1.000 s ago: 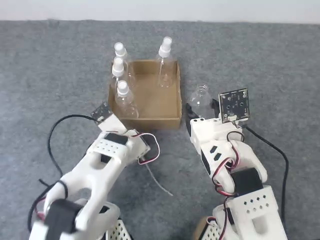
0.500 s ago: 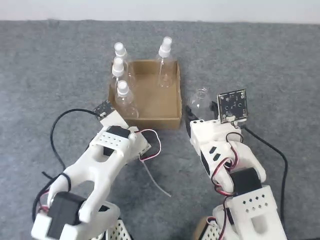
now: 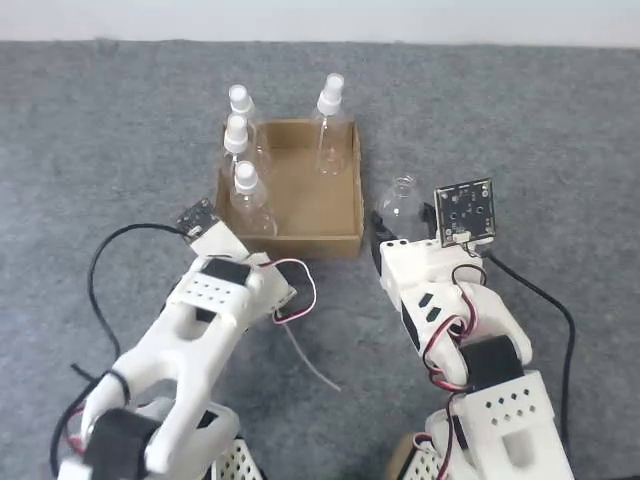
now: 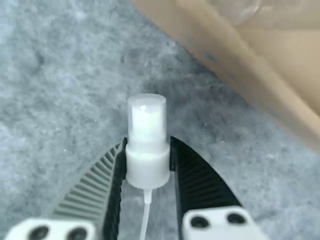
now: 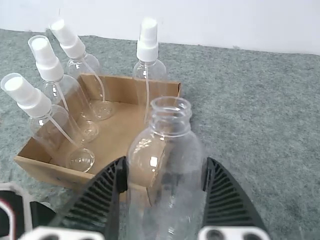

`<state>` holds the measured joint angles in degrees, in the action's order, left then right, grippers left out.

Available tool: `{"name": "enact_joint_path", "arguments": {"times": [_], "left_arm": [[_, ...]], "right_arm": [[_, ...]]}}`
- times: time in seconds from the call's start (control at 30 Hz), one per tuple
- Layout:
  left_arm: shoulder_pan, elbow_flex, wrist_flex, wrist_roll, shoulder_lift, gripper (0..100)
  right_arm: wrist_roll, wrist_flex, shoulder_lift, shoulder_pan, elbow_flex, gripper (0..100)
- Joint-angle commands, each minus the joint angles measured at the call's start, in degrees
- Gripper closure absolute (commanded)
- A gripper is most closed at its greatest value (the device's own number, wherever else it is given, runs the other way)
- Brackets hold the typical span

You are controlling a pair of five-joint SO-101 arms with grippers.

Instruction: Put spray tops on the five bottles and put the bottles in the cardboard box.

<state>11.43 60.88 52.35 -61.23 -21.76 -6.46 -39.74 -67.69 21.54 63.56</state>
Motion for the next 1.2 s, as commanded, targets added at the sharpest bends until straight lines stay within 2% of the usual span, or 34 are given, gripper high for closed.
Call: {"name": "enact_joint_path", "arguments": {"times": [0.0, 0.13, 0.27, 0.53, 0.83, 1.0, 1.17], "left_arm": [[-0.44, 0.84, -1.49, 0.79, -6.51, 99], [-0.44, 1.71, -1.14, 4.40, -9.23, 99], [-0.62, 1.71, -1.05, 4.66, -9.93, 99], [-5.19, -0.75, 1.14, 7.30, -10.11, 99], [-5.45, -1.89, 3.08, 7.38, -10.11, 99], [-8.70, -2.86, 3.34, 7.47, -10.11, 99], [-8.97, -3.91, 6.33, 7.56, -12.75, 99]], "right_arm": [[1.23, 1.36, -1.54, -0.22, -0.97, 91.6], [1.23, 1.36, -1.54, -0.22, -0.97, 91.6], [1.23, 1.36, -1.63, -0.22, -0.88, 91.6], [1.23, 1.19, -1.45, -0.13, -0.88, 91.6], [1.23, 0.84, -1.63, 0.92, -0.88, 91.6], [3.52, 0.92, -1.71, 1.45, -0.26, 91.8], [3.96, 1.01, -1.71, 2.51, -0.09, 91.9]]}}
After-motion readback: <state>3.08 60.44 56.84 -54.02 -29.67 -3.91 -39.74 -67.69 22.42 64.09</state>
